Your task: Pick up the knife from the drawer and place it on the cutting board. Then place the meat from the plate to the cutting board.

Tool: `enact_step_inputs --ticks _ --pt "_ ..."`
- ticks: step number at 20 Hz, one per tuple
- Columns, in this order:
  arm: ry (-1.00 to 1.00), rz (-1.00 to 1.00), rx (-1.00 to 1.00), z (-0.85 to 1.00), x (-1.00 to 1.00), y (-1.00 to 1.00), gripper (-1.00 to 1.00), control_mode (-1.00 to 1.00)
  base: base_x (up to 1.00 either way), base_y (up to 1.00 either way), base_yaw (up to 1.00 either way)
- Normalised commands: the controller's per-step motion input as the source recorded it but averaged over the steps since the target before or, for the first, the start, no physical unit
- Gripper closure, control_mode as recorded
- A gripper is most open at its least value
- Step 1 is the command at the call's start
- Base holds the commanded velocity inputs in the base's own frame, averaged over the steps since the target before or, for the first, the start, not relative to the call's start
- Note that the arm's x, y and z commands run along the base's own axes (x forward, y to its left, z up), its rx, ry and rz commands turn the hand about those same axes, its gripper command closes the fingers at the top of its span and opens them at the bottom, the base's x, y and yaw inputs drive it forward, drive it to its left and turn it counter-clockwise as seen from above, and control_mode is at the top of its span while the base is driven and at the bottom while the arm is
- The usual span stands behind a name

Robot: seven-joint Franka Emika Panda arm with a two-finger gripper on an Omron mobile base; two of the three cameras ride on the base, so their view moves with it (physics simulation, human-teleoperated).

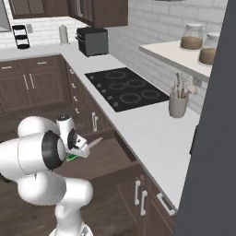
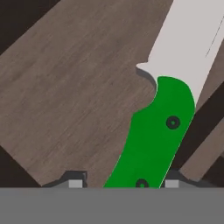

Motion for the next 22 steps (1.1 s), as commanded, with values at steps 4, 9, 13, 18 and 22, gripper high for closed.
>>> enact_step_inputs --ticks 4,9,13,18,22 --pt "-0.08 0.00 0.00 1.00 -0.44 0.05 1.00 -1.00 0.00 0.00 0.00" --pt "-0.01 0.00 0.00 1.00 -0.22 -0.08 1.00 -1.00 0.00 0.00 0.00" --pt "0.00 0.00 0.00 1.00 -0.25 -0.55 1.00 -1.00 0.00 0.00 0.00" --pt "-0.05 0.05 0.00 0.99 -0.46 -0.39 1.00 -1.00 0.00 0.00 0.00" --pt "-0.08 0.15 -0.05 0.59 -0.64 -0.15 1.00 -1.00 0.00 0.00 0.00"
